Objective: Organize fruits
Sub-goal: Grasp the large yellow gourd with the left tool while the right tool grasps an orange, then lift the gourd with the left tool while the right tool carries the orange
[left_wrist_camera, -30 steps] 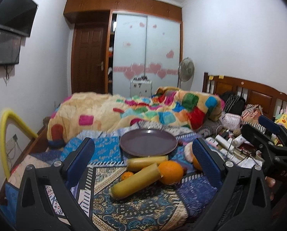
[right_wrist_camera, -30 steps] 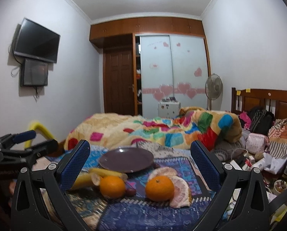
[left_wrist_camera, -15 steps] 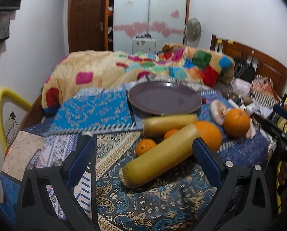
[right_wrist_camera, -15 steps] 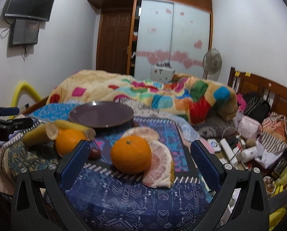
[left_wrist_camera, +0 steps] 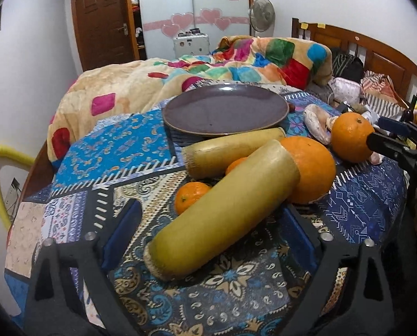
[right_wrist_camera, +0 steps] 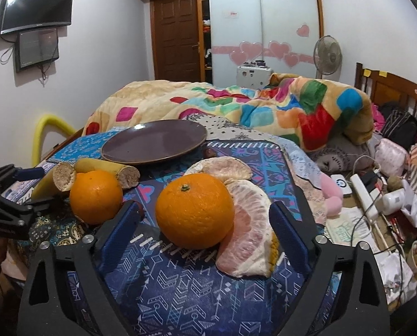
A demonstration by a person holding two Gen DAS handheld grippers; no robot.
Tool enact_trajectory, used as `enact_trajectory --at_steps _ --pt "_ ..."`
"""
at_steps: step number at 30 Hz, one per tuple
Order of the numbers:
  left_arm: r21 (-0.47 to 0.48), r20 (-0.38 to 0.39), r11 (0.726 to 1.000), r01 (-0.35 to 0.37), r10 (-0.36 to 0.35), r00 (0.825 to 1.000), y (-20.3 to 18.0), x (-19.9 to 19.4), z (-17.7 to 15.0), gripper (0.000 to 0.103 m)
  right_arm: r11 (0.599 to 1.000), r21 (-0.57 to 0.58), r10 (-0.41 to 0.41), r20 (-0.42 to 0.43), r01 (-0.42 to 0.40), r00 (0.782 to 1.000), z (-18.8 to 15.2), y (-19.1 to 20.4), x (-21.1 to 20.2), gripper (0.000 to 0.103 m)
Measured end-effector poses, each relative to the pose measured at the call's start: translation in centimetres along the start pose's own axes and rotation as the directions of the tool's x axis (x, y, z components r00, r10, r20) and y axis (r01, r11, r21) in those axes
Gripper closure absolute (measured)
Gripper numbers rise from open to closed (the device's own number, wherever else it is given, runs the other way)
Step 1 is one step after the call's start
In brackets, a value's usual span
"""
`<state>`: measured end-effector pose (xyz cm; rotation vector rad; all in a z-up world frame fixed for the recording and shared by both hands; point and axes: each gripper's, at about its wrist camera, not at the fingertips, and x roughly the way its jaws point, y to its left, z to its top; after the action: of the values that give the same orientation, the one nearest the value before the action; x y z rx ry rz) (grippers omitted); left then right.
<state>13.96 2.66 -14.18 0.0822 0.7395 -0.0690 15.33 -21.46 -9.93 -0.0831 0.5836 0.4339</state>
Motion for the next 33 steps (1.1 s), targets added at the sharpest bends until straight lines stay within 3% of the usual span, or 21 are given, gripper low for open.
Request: enact_trajectory --at_steps 4,9,23,33 --pt "0.007 -0.018 1.000 0.007 -0.007 1.000 -0.3 0.8 0.3 0.025 0.999 -0.028 0.022 -0.025 -0.023 0.999 0.3 0.2 0.9 0.021" --pt "0.017 -0.004 1.000 0.000 0.000 1.000 -0.6 0.7 0.2 0.029 0.998 -0.039 0.051 -0.082 -0.054 0.995 0.1 0.1 2.1 0.032" --pt "0.023 0.058 0.999 -0.037 0.036 0.998 -0.4 -1.1 1.4 0.055 0.996 -0.059 0.055 -0.127 -0.063 0.990 0.3 -0.2 3.0 0.037" --pt "0.003 0.088 1.000 -0.022 0.022 0.996 0.9 -4.2 2.3 0.067 0.997 -0.015 0.079 -0.121 -0.081 0.990 0.6 -0.3 2.4 0.038"
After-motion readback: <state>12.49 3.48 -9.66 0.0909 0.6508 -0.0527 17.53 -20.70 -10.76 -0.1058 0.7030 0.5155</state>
